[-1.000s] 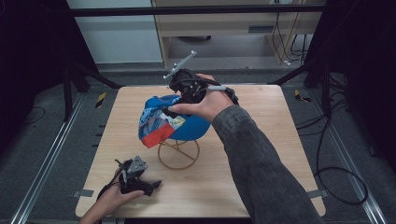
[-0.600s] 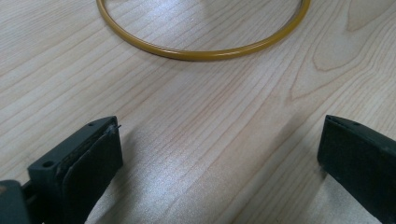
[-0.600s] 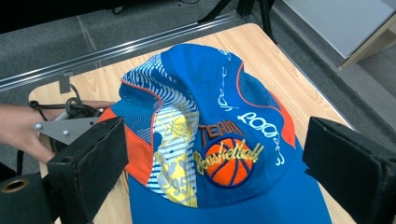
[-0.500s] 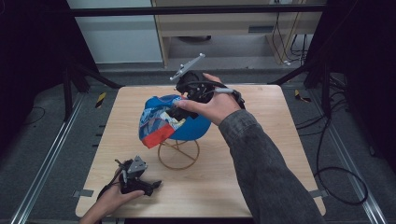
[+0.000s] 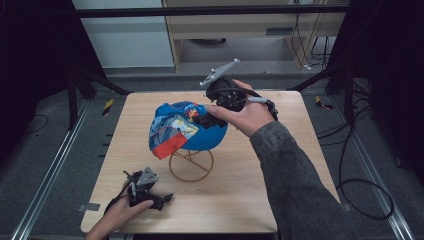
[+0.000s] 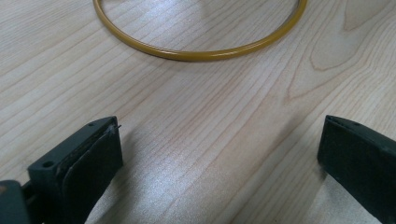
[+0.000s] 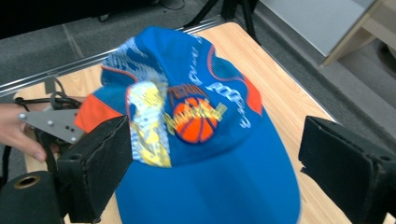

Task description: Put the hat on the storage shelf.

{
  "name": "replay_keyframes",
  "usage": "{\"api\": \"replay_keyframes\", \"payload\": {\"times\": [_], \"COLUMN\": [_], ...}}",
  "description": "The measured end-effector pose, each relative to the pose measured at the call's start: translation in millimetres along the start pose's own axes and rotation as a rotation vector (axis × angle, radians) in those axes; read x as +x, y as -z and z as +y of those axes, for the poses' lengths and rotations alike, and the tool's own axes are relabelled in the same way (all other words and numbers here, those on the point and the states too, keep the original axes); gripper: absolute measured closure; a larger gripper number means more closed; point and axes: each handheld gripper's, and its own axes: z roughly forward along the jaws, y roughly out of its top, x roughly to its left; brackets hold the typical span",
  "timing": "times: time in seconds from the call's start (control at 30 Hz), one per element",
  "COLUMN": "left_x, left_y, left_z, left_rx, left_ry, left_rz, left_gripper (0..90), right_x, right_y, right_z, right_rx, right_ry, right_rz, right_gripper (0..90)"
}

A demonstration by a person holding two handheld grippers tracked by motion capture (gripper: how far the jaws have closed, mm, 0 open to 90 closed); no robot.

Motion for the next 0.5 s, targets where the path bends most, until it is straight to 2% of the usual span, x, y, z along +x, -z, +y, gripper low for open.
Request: {"api": "replay_keyframes", "payload": {"times": [0.5], "left_x": [0.2], "left_y": [0.2], "left_z": [0.0], "left_rx": [0.003], "left_ry": [-0.003], "left_rz": [-0.001], "left_gripper": [0.0], "right_x": [-10.9], "right_y": [16.6], "right_z": [-25.2], "right_rx": [-0.019], "right_ry": [-0.021], "right_rz": [-0.028], "right_gripper": [11.1]}}
